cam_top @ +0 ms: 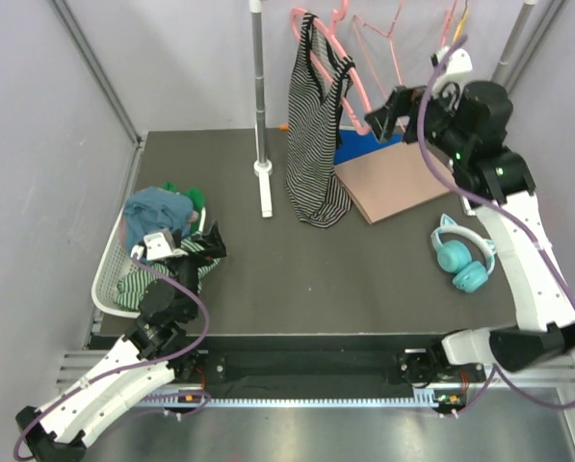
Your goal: Place the tank top on the hanger
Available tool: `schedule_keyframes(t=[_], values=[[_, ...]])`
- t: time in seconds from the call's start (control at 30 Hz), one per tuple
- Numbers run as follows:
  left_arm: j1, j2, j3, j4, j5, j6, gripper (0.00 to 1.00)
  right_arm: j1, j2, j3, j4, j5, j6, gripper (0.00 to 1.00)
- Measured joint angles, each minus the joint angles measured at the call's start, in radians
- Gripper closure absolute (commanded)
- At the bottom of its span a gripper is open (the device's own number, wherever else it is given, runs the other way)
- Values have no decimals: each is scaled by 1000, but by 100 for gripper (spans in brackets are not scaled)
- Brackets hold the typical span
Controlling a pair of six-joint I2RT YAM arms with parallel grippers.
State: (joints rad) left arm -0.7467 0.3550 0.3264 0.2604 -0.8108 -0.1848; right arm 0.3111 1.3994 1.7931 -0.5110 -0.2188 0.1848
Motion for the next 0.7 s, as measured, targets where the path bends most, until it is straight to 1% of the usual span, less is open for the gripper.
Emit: schedule_keyframes(t=[0.03, 0.17, 0.27, 0.37, 0.53, 0.7], values=[[0, 0, 0, 0, 1, 0, 1, 1, -42, -49, 11, 21, -3, 0], [0, 0, 0, 0, 9, 1, 1, 6, -275, -348, 113, 98, -13, 0], [0, 2, 0, 1, 23, 3, 1, 8, -448, -565, 195, 130, -18, 0], [0, 11, 0, 2, 45, 7, 1, 9, -578, -738, 251, 151, -19, 0], [0, 45, 0, 2, 73, 16, 1, 10, -722, -983, 317, 182, -29, 0], [0, 89, 0, 2, 90, 20, 1, 10, -801, -1150, 349, 235, -33, 0]])
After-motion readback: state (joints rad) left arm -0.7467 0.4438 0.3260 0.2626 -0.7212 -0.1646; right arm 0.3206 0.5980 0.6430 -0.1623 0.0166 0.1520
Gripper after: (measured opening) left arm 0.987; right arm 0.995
